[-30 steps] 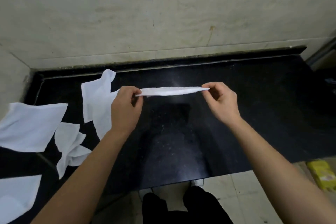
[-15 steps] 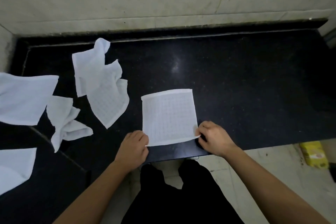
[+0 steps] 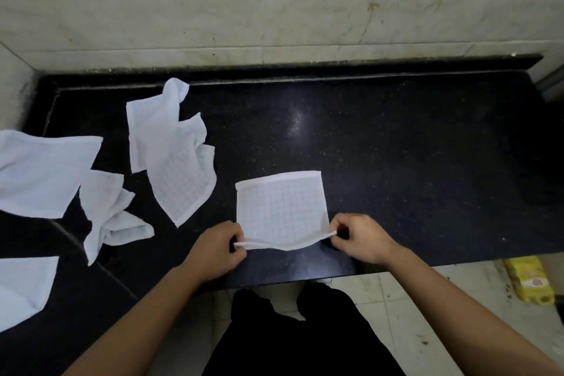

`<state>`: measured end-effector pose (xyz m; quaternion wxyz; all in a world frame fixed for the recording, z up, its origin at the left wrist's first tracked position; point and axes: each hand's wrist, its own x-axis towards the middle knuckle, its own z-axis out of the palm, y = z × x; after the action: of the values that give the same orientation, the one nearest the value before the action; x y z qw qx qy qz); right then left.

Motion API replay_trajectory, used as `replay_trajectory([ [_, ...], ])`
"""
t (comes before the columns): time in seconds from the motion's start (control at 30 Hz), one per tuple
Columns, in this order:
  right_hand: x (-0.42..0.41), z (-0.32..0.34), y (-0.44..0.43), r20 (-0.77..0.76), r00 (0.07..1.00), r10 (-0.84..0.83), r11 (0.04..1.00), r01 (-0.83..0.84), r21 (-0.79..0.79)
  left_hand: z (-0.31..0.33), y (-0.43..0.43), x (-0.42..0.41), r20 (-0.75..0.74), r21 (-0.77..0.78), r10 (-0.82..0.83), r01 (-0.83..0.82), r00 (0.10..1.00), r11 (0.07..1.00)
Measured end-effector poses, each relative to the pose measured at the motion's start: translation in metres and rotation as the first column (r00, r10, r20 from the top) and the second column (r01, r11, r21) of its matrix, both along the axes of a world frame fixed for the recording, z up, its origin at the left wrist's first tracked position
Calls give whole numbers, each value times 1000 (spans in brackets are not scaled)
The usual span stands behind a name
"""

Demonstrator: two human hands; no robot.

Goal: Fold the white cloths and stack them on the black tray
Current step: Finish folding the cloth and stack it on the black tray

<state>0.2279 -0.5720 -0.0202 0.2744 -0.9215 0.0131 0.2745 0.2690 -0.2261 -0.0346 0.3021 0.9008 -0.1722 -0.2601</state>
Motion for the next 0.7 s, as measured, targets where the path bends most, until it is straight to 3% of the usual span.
replay_trajectory([
  [0.1,18,-1,2,-43,952,-303,933,306,192,2,-4,15,-139,-85,301,-314,944,946],
  [0.33,70,-27,12,-126,800,-586,729,589,349,-4,-29,58,-331,-144,694,-761,639,632],
  [0.43,85,-29,16,-123,735,-667,662,660,355,-9,-36,69,-289,-140,749,-801,596,583],
  [0.53,97,-33,17,-106,688,-718,620,702,351,-14,-39,78,-220,-129,746,-777,628,616],
  [0.7,104,-36,15,-44,717,-696,672,671,313,-22,-40,85,-90,-135,728,-733,679,667],
])
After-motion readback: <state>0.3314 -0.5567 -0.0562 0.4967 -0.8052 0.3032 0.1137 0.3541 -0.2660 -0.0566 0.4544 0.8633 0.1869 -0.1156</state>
